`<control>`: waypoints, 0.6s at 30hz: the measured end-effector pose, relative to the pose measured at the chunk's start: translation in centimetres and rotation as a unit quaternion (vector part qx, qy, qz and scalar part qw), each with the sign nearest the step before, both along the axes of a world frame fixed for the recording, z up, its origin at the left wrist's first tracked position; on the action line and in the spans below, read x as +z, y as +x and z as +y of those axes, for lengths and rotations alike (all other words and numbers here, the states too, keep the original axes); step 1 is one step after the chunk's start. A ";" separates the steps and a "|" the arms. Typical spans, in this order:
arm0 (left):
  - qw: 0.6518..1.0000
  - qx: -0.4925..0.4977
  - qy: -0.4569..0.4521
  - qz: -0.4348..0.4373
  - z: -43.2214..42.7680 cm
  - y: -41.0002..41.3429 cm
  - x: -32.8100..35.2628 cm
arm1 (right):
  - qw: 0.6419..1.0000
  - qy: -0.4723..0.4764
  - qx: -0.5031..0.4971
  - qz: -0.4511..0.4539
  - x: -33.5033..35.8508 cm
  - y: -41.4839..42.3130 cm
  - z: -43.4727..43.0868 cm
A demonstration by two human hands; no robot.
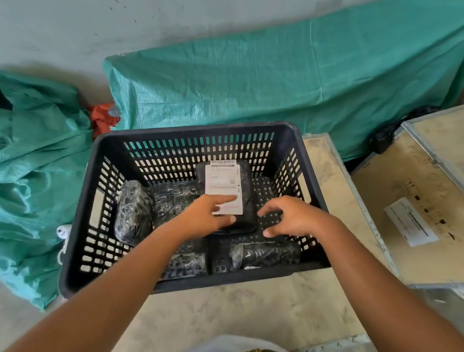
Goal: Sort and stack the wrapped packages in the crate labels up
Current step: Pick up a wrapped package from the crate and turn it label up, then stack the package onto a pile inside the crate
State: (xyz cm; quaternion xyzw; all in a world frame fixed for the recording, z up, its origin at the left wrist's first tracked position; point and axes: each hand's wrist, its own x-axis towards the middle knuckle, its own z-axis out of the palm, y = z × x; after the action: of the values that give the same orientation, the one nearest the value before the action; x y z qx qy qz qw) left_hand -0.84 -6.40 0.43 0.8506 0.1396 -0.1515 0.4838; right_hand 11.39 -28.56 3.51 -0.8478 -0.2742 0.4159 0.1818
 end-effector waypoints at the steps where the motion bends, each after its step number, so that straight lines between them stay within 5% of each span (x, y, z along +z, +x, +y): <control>1: 0.998 -0.052 -0.018 0.012 -0.7 -0.7 0.5 | 1.000 -0.016 0.008 -0.002 0.3 -0.7 -0.7; 7: 0.979 -0.200 -0.001 0.042 -3.8 -2.4 1.0 | 0.996 -0.075 0.038 -0.029 0.0 -3.6 -1.5; 14: 0.968 -0.231 0.091 0.024 -4.2 -1.9 0.0 | 0.997 0.018 -0.033 -0.061 -1.3 -3.7 -2.4; 18: 0.979 -0.185 0.071 0.053 -3.8 -0.9 -0.4 | 0.992 0.050 -0.077 -0.088 -1.8 -3.6 -2.1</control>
State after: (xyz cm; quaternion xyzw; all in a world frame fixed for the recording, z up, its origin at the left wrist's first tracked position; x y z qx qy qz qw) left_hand -1.71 -10.16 -0.01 0.8846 0.0151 -0.2729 0.3778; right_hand 7.84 -30.69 1.67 -0.8893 -0.2438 0.3106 0.2306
